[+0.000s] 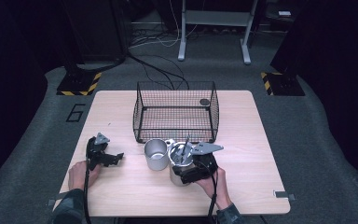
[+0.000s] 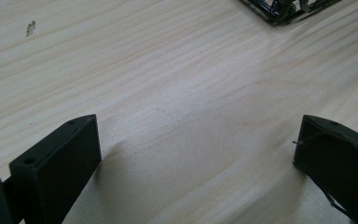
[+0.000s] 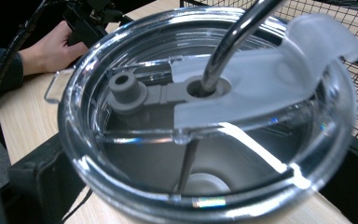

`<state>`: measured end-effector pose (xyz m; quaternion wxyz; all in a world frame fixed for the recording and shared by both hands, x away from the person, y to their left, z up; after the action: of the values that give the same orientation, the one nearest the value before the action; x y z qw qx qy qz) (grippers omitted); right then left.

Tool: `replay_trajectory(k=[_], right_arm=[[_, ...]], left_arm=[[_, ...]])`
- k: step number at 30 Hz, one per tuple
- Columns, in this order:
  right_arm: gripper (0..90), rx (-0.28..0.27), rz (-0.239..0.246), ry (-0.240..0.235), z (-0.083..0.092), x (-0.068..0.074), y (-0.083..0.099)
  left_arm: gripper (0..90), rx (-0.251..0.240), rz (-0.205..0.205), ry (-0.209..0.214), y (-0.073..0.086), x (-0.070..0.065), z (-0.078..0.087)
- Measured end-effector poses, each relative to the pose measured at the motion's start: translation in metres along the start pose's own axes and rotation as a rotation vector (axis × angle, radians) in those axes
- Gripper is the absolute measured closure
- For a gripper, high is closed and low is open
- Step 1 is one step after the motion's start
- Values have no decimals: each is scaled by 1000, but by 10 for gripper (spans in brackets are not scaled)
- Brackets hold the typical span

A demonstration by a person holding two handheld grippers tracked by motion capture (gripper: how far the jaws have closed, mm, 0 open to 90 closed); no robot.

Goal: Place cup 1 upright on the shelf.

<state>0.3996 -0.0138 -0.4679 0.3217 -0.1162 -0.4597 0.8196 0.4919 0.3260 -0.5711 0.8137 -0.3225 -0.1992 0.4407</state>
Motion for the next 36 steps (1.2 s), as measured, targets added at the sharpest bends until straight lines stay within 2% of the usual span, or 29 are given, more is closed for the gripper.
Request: replay_trajectory(k=[9, 14, 16, 20, 22, 36], right_arm=[[11, -10, 14, 34, -4, 2, -3], [22, -30, 47, 60, -3, 3, -3], [25, -29, 45, 68, -4, 3, -3], [27, -21, 44, 70, -3, 4, -3], [31, -23, 63, 74, -3, 4, -4], [34, -30, 62, 87, 2, 2, -3]], left_arm=[[3, 0, -1, 1, 0, 0, 0], [3, 0, 1, 0, 0, 0, 0], [3, 0, 0, 2, 0, 0, 0], [3, 0, 0, 2, 0, 0, 0], [3, 0, 1, 1, 0, 0, 0], [3, 2, 0, 1, 0, 0, 0]])
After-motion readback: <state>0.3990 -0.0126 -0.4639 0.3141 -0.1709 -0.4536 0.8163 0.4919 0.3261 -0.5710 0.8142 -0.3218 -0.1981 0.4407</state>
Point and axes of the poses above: each handheld gripper's, and its own axes: z roughly backward along the jaws, y roughly out of its underside, x roughly to its left, the point moved 6 cm from there along -z, roughly forward along the jaws, and after that the axes turned 2 degrees about x, right-handed, at the moved point
